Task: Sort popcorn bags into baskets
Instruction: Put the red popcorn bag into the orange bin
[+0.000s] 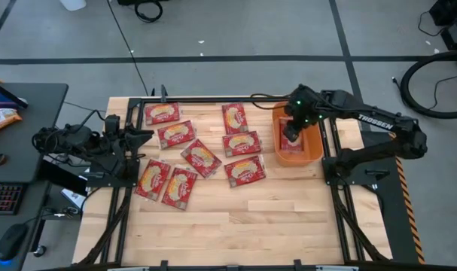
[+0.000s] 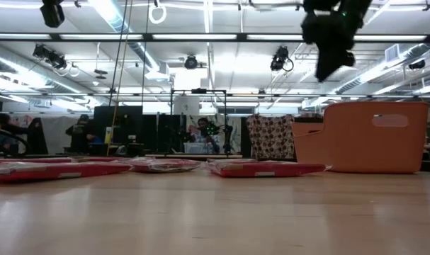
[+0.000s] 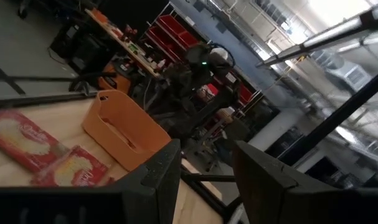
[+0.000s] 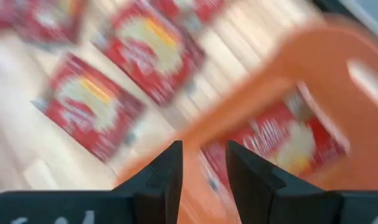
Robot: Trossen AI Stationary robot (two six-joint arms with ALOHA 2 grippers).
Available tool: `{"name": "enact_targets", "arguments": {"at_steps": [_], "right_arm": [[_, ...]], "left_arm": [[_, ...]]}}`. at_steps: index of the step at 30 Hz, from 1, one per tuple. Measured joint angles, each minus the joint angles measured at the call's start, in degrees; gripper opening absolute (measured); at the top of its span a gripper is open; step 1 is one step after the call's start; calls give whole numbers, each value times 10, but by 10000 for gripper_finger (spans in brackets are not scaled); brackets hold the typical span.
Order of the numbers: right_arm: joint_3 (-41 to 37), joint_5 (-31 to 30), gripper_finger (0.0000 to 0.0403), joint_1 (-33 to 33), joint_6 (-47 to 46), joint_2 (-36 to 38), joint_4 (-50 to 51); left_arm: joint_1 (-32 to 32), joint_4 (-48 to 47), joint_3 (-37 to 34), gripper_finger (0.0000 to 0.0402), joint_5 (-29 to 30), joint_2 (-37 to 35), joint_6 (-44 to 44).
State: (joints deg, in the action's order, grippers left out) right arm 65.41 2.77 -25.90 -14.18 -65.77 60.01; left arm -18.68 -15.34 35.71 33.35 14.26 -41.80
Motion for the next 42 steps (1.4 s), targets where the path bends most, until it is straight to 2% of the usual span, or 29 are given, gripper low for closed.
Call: {"name": "enact_targets", "arguments": {"at_steps": [5, 13, 17, 24, 29, 37, 42], "right_arm": [[26, -3, 126, 63, -24, -47, -50], [40, 9, 134, 134, 7, -151, -120], [40, 32, 149, 153, 2, -198, -162], [41, 35, 185, 187, -26, -247, -228], [41, 35, 202, 206, -17, -279, -239], [41, 39, 211, 249, 52, -335, -231], [40, -9, 211, 282, 91, -352, -238]], "left_arm": [[0, -31, 0, 149, 0, 0, -48], [0, -45, 0, 149, -14, 0, -41], [0, -81, 0, 149, -15, 0, -54], [0, -150, 0, 149, -25, 10, -101], [0, -150, 1, 149, -35, 15, -98], [0, -152, 0, 149, -37, 15, -80], [1, -155, 0, 149, -36, 15, -57]]}}
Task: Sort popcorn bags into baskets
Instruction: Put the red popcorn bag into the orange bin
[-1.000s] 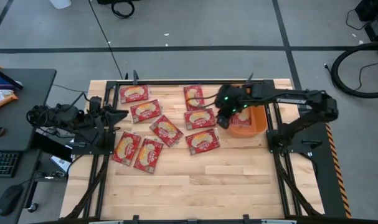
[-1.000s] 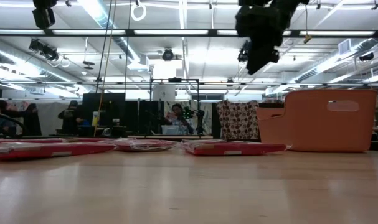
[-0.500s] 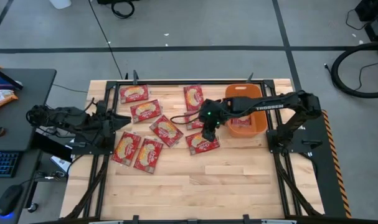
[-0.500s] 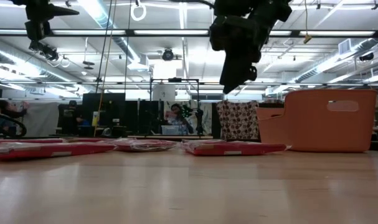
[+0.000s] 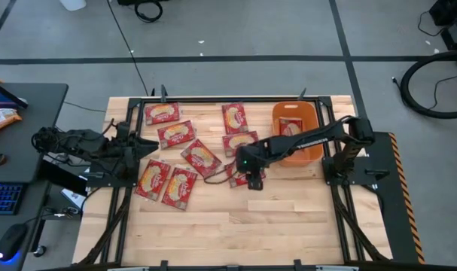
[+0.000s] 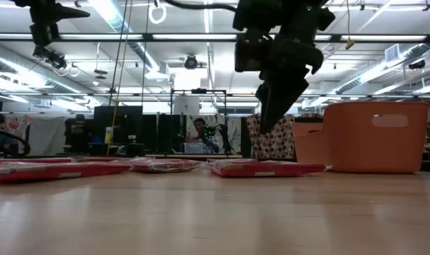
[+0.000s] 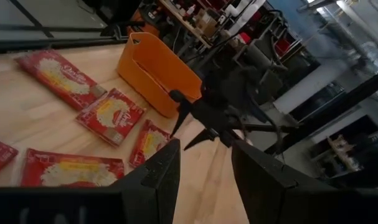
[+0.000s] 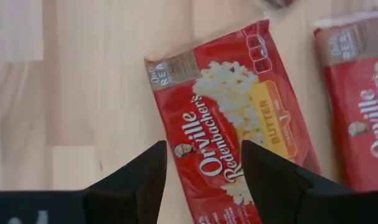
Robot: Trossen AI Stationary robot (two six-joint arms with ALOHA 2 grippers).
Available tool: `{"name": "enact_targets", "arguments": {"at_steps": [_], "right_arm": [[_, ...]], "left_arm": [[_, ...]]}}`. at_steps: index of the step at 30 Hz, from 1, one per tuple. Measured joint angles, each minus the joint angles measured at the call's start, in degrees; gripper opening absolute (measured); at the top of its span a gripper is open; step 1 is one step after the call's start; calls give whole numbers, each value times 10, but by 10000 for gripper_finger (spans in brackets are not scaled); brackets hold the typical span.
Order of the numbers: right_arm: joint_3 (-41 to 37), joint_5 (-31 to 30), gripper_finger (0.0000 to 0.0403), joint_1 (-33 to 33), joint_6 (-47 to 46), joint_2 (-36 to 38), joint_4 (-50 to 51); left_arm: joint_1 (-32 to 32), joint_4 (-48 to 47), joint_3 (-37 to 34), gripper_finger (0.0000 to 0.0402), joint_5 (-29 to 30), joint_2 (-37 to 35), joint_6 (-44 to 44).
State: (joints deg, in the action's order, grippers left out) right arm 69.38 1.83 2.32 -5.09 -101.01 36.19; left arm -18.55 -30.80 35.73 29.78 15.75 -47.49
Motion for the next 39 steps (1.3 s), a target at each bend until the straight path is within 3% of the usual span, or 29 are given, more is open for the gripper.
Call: {"name": "enact_targets", "arguments": {"at_steps": [20, 39], "right_arm": [[-2, -83, 200, 45, 177, -37, 94], [-59, -96, 199, 51, 113, -39, 63]], "left_arm": [[0, -5, 0, 149, -14, 0, 21], [0, -4, 0, 149, -26, 0, 1]]}}
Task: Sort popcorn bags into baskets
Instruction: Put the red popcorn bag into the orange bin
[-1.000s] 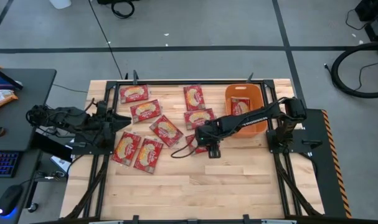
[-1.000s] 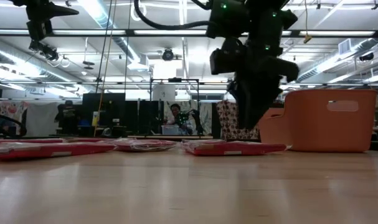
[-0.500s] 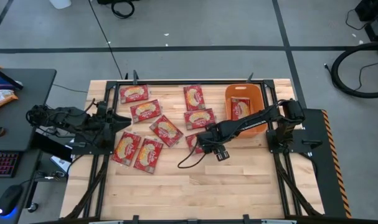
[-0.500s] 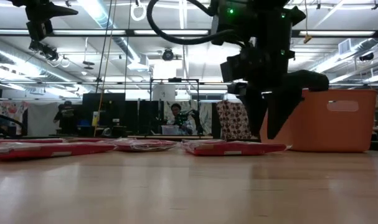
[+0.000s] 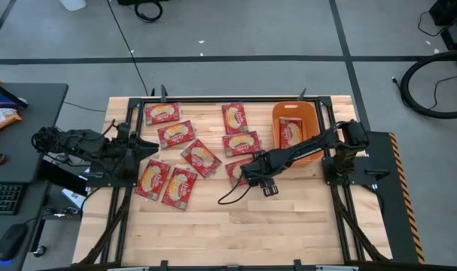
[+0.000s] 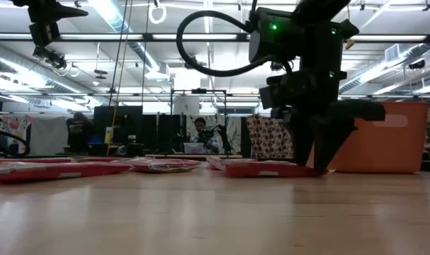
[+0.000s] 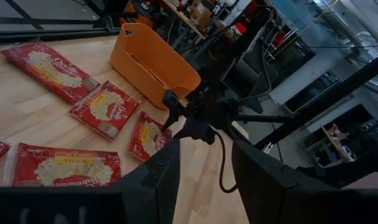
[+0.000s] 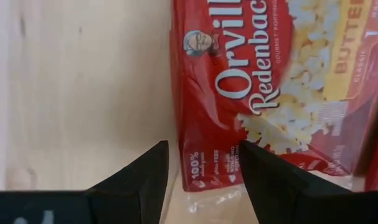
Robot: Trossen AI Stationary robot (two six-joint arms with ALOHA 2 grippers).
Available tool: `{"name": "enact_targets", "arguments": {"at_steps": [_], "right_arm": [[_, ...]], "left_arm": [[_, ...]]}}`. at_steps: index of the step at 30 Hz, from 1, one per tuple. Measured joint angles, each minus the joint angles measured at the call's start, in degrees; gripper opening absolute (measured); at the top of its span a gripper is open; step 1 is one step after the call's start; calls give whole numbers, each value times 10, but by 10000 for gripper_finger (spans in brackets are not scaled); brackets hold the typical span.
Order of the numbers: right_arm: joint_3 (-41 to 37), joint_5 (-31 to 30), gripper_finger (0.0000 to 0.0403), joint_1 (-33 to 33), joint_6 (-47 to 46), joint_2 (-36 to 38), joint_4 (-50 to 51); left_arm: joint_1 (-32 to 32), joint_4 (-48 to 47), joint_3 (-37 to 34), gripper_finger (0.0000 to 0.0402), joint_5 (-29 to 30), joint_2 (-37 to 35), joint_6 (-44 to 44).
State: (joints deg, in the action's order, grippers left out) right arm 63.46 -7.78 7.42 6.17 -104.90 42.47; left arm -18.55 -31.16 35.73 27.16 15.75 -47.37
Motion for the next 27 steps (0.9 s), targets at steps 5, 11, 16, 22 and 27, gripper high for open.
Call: {"name": "enact_targets", "arguments": {"at_steps": [5, 11, 16, 22, 27], "right_arm": [[-20, -16, 184, 0, 0, 2, -41], [-27, -25, 116, 0, -4, 3, -50], [-17, -17, 52, 1, -19, 2, -42], [10, -15, 18, -1, -17, -1, -24], [73, -61, 21, -2, -10, -1, 52]], "left_arm": [[0, 0, 0, 149, 1, 0, 0], [0, 1, 0, 149, 2, 0, 0], [0, 5, 0, 149, 2, 0, 0], [0, 5, 0, 149, 2, 0, 0], [0, 8, 0, 149, 2, 0, 0]]}}
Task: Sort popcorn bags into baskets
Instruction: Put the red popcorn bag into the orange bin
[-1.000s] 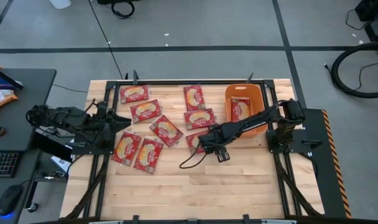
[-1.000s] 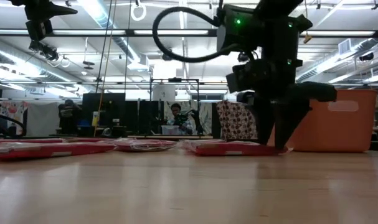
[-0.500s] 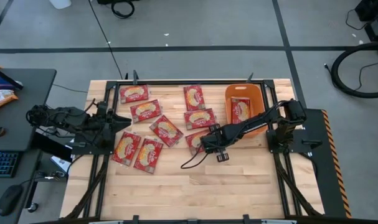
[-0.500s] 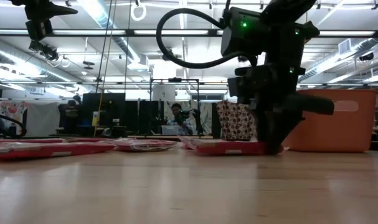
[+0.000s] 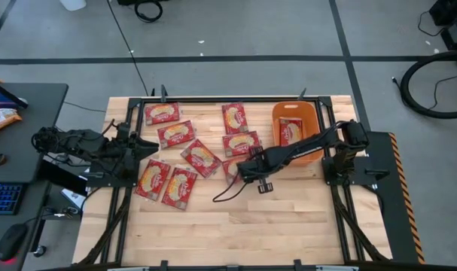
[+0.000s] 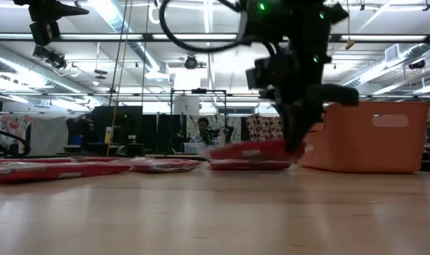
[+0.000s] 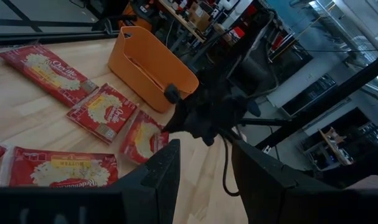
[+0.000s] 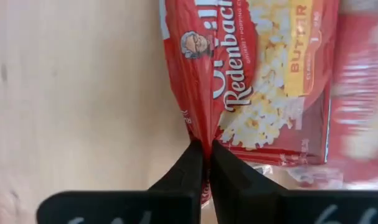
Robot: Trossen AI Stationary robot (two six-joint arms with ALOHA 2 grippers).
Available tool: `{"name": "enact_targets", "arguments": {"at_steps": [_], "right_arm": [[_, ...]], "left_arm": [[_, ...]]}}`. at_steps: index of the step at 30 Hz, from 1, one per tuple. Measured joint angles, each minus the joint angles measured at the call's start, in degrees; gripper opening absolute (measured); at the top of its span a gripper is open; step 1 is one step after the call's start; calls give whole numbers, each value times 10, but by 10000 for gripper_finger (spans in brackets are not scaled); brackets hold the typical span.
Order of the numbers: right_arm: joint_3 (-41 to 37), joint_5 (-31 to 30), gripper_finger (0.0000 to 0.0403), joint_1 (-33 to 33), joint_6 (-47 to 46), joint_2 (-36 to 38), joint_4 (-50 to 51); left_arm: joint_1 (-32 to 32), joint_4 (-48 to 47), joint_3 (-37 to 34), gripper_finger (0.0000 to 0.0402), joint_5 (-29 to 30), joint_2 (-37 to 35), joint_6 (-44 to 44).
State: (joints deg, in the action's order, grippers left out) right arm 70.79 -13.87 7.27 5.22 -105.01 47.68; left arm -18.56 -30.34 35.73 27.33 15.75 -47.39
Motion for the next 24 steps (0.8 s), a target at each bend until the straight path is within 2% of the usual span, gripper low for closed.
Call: {"name": "enact_targets", "arguments": {"at_steps": [6, 11, 15, 19, 22, 24], "right_arm": [[102, -87, 18, -5, 53, 0, 121], [187, -119, 21, -33, 29, 0, 228], [247, -110, 21, -68, -57, 0, 335], [295, -64, 21, -107, -175, 1, 428], [303, -32, 21, -127, -248, 16, 415], [304, -37, 21, -134, -287, 29, 426]], "left_arm": [[0, 1, 0, 149, 0, 0, 0], [0, 1, 0, 149, 0, 0, 0], [0, 5, 0, 149, -2, 0, 0], [0, 10, 0, 149, -2, 0, -6], [0, 10, 0, 149, -2, 0, -9], [0, 10, 0, 149, -2, 0, -9]]}}
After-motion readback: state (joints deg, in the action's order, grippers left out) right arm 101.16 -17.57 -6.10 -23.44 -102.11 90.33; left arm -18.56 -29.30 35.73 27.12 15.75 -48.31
